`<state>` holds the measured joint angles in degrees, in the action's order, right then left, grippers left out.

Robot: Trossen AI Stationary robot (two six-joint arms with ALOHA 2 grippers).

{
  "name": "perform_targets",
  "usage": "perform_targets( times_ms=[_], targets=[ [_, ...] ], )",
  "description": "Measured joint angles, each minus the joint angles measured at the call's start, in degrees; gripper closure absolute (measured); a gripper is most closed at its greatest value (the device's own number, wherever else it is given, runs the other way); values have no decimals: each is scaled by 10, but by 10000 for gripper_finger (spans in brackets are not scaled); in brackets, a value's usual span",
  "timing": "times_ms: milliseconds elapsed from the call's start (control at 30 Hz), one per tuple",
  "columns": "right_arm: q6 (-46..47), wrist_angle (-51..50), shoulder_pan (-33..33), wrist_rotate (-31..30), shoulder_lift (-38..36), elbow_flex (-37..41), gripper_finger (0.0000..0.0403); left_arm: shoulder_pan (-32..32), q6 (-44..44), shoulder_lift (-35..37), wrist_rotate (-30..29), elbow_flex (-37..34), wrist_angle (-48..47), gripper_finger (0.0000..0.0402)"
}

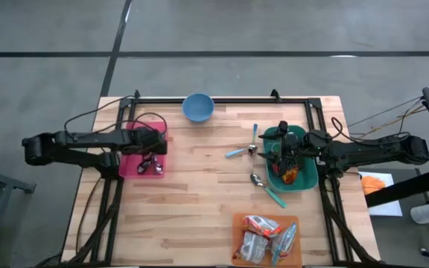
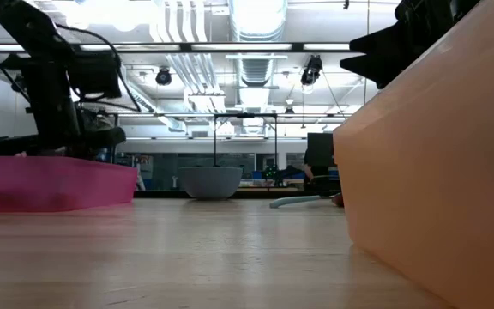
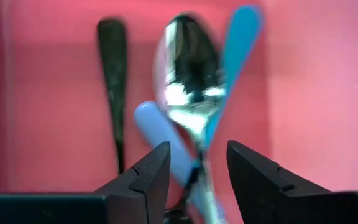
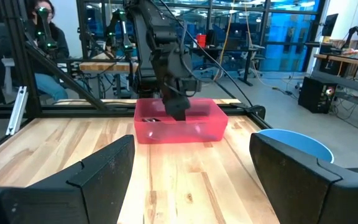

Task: Pick & Place Food Item
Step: Put the silver spoon into the pink bin, then put the light blue spoon into the pink bin

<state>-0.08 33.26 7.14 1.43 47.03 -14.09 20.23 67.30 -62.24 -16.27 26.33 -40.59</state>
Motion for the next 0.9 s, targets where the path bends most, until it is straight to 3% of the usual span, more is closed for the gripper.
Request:
perform_targets(
  times_ms=[267,533,700,900],
  targets=[
    [-1,0,0,0,0,0,87,0,-47,29,-17,61,-30,240],
    [0,0,0,0,0,0,87,-32,-94,76,-45,74,18,240],
    [0,0,0,0,0,0,87,-108,-136,93,-115,71,83,240],
    [-1,0,0,0,0,0,87,-232,-175,76,-257,71,179,217]
  ],
)
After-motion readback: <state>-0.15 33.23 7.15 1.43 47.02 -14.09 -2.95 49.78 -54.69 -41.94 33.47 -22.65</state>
